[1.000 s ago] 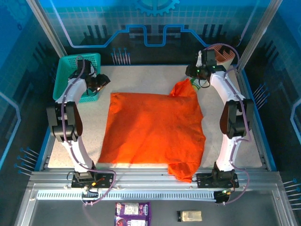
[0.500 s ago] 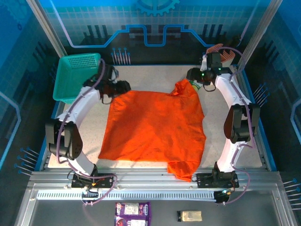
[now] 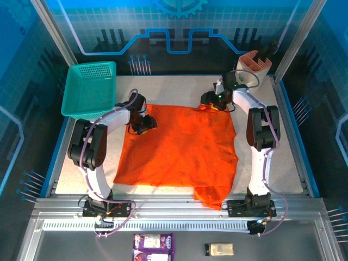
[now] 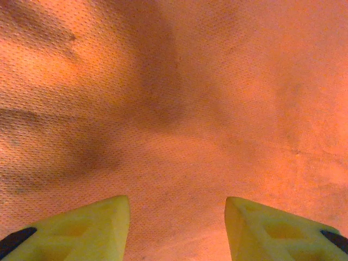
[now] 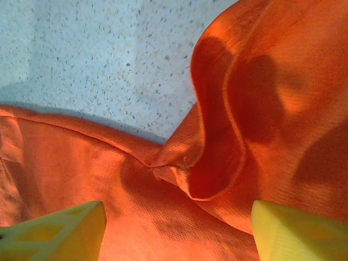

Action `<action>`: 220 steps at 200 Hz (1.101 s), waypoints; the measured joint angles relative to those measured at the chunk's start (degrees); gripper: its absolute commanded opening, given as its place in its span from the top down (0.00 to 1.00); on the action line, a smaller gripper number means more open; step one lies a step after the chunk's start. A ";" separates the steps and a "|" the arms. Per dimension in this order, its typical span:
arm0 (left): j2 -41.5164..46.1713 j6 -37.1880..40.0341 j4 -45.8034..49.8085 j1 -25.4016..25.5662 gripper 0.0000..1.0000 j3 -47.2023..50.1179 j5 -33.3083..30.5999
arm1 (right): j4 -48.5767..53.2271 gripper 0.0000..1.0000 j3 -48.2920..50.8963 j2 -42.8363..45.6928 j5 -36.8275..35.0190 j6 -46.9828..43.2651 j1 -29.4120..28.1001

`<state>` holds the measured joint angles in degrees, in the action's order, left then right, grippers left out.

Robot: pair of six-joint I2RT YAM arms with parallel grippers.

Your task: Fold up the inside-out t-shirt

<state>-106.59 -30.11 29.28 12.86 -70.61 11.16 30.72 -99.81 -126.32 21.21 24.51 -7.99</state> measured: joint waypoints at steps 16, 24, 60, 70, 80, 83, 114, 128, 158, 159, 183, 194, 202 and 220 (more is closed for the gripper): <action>0.00 0.00 -0.11 0.00 0.50 0.02 0.00 | -0.92 0.29 -0.07 -1.07 0.13 1.73 -1.27; 0.00 0.00 -0.13 0.00 0.50 0.07 0.00 | -1.68 0.29 -0.07 -1.42 0.39 2.58 -1.70; 0.00 0.02 -0.09 0.00 0.50 0.33 -0.07 | -7.43 0.29 -2.67 -4.70 3.54 8.00 -2.91; 0.00 0.02 -0.02 0.00 0.50 0.42 -0.35 | -9.55 0.29 -4.87 -6.60 4.83 10.16 -3.17; 0.02 0.02 -0.13 -0.20 0.50 0.70 -0.46 | -11.89 0.30 -8.48 -9.55 6.03 12.09 -3.41; 0.02 0.02 -0.09 -0.26 0.50 0.83 -0.50 | -12.57 0.30 -9.79 -10.49 6.34 12.76 -3.50; 0.24 0.04 -0.42 -1.73 0.50 4.07 -0.90 | -16.48 0.31 -22.97 -19.93 8.98 16.37 -3.50; 0.31 0.11 -0.24 -2.69 0.50 4.94 -0.85 | -15.50 0.31 -25.79 -21.14 9.70 16.50 -3.30; 2.03 0.20 -0.28 -3.28 0.50 5.16 -0.90 | -9.22 0.31 -23.69 -15.72 8.70 13.86 -2.95; 2.08 0.22 -0.28 -3.28 0.50 5.16 -0.87 | -8.98 0.31 -23.47 -15.39 8.63 13.70 -2.93; 2.47 0.39 -0.22 -3.04 0.50 5.16 -0.46 | -4.00 0.31 -14.19 -4.22 6.03 9.94 -2.36; 2.47 0.44 -0.07 -2.91 0.50 5.16 -0.35 | -2.58 0.31 -10.01 0.70 5.09 8.59 -1.70; 2.47 0.44 -0.09 -2.84 0.50 5.16 -0.37 | -2.45 0.31 -7.04 3.67 4.70 7.80 -1.14; 2.27 0.44 -0.09 -2.84 0.50 5.16 -0.37 | -2.27 0.29 -1.31 7.69 4.90 6.51 0.37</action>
<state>-104.31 -29.67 29.19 10.02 -65.45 10.79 28.45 -101.12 -118.63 26.11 31.03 -7.62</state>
